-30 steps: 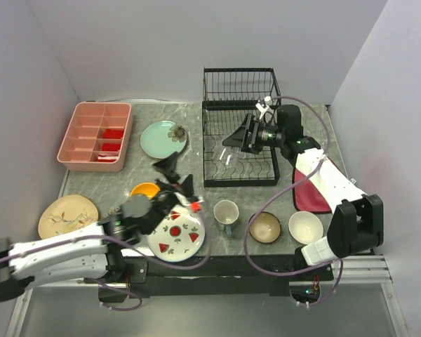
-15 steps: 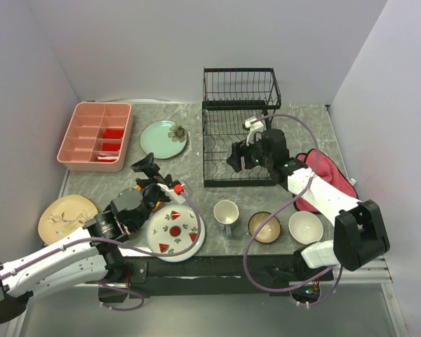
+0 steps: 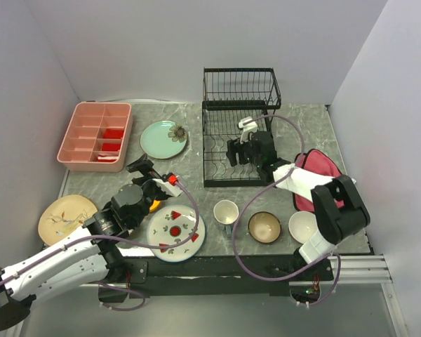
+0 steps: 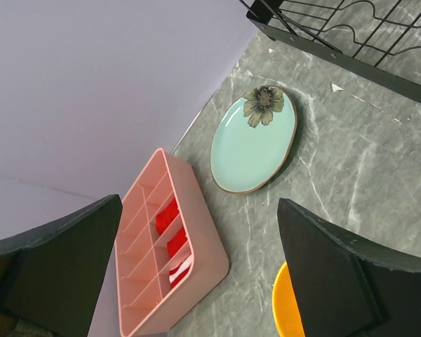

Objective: Load the mixed dishes into the dish rack

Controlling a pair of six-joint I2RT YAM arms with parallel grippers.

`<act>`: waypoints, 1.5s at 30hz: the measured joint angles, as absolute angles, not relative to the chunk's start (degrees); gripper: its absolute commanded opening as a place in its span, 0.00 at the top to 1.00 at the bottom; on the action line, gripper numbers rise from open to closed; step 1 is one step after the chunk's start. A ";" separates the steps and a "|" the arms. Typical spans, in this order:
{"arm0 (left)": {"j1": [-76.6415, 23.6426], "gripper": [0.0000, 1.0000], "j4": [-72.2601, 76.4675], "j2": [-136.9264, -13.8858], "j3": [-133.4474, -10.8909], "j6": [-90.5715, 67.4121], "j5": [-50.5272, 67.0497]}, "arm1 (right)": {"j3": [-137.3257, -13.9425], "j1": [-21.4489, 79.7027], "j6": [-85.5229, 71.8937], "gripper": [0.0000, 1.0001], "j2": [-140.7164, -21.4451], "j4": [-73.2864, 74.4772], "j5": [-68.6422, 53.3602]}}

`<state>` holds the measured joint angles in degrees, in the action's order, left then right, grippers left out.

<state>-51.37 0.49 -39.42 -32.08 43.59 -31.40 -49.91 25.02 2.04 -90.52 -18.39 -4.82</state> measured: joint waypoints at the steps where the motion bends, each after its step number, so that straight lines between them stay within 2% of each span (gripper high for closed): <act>1: -51.27 0.01 0.40 -39.57 -32.08 43.27 -31.40 | -50.04 25.10 2.00 0.57 -91.35 -18.52 -4.51; 8: -50.17 0.00 -1.23 -39.94 -32.16 41.32 -31.38 | -53.28 26.46 2.04 0.56 -96.73 -19.84 -2.35; 10: -50.04 0.01 -1.80 -39.92 -32.16 40.95 -31.38 | -53.63 26.87 2.11 0.52 -97.01 -20.12 -2.00; 14: -50.00 0.00 -2.09 -39.55 -32.16 40.58 -31.35 | -53.60 27.88 2.17 0.34 -97.01 -19.97 -0.93; 26: -49.93 0.00 -3.77 -37.69 -32.10 38.33 -31.31 | -50.61 29.12 1.06 0.12 -95.02 -19.84 2.48; 27: -49.93 0.01 -3.73 -37.65 -32.08 38.33 -31.31 | -50.19 29.12 0.95 0.00 -94.70 -19.64 2.63; 37: -49.91 0.01 -3.09 -37.50 -31.35 38.39 -31.14 | -49.82 29.12 0.69 0.00 -90.78 -12.88 1.87; 43: -49.89 0.00 -2.87 -36.67 -31.27 38.50 -31.14 | -50.48 29.12 1.45 0.00 -83.99 -3.84 1.48; 44: -49.87 0.01 -2.87 -36.38 -31.27 38.54 -31.11 | -50.48 29.12 1.74 0.02 -82.56 -2.39 1.08; 45: -49.82 0.00 -2.90 -36.01 -31.27 38.63 -31.09 | -50.52 29.12 2.35 0.10 -80.68 -0.49 0.32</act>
